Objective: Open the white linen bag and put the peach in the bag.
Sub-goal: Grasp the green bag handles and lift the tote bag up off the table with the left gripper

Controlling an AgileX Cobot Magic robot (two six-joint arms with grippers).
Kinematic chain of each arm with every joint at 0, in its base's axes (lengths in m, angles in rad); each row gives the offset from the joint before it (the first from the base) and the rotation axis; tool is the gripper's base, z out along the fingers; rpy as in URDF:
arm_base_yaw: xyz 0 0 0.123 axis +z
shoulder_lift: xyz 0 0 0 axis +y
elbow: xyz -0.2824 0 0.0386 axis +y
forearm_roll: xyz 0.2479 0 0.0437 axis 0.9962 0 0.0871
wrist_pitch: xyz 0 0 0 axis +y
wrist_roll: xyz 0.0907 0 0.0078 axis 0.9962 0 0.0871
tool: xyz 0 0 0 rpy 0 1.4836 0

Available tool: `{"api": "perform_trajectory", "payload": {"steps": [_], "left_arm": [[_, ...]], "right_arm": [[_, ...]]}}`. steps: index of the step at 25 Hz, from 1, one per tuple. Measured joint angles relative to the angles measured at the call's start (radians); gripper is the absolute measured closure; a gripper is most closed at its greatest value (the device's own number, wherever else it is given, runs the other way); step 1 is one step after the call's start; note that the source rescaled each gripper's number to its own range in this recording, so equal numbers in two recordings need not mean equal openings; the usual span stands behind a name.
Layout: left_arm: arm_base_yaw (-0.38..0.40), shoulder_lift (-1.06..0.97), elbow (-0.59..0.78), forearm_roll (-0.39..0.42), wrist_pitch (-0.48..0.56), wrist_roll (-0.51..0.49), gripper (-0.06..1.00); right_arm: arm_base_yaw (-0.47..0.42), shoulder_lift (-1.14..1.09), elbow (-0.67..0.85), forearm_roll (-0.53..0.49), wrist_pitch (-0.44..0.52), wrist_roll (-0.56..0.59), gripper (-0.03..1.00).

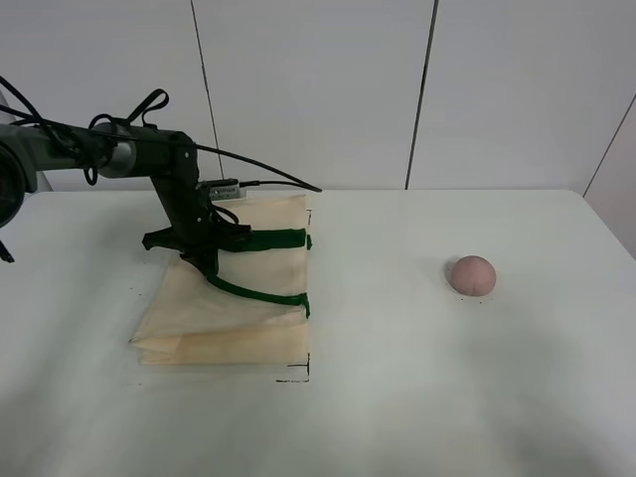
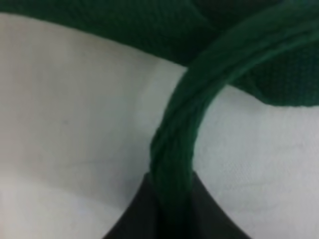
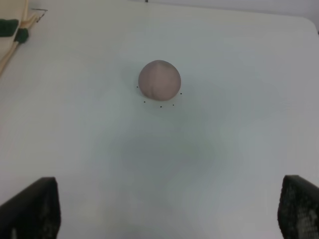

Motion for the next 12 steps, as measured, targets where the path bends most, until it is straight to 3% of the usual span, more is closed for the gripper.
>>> {"api": "perform_trajectory", "payload": {"steps": [6,12], "left_arm": [[0.0,-0.049,-0.072,0.026,0.101,-0.003,0.94],[-0.003,-0.209,-0.259,0.031,0.245,0.092,0.94]], "right_arm": [[0.0,0.0,0.0,0.0,0.0,0.0,-0.03],[0.0,0.0,0.0,0.0,0.0,0.0,-0.03]]}}
